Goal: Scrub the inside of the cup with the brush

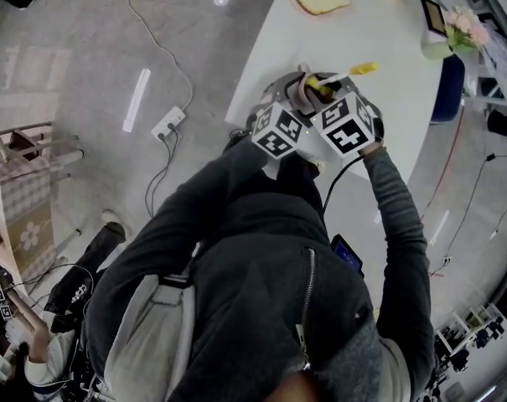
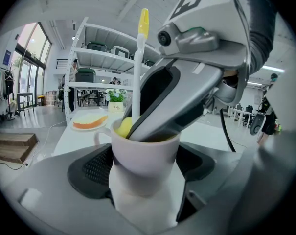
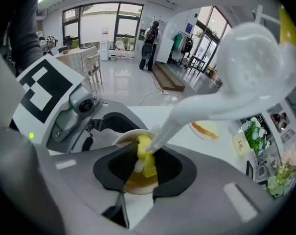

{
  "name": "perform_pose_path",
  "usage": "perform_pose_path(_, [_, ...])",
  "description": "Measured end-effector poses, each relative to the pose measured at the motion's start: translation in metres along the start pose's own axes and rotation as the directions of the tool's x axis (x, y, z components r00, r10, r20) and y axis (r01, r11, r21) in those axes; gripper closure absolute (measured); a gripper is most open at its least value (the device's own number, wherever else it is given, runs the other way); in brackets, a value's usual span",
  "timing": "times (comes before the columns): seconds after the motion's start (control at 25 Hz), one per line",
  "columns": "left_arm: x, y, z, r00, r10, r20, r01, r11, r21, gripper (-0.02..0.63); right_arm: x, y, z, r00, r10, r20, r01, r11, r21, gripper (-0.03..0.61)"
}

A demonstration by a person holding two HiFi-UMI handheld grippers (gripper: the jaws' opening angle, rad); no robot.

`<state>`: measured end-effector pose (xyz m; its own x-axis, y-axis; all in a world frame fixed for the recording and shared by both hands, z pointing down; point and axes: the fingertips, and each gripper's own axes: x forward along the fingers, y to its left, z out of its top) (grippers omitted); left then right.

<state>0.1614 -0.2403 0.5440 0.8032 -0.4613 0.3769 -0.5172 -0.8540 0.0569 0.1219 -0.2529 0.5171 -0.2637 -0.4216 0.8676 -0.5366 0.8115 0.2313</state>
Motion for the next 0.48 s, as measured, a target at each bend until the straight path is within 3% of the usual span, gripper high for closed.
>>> perform_pose_path(0.48, [0.0000, -0.0027, -0.0012, 1.000, -0.001, 0.003, 0.001, 1.000, 0.006, 0.202, 0.0002, -0.0019, -0.0061, 0.998, -0.005, -0.060, 0.002, 0.998, -0.057, 0.477])
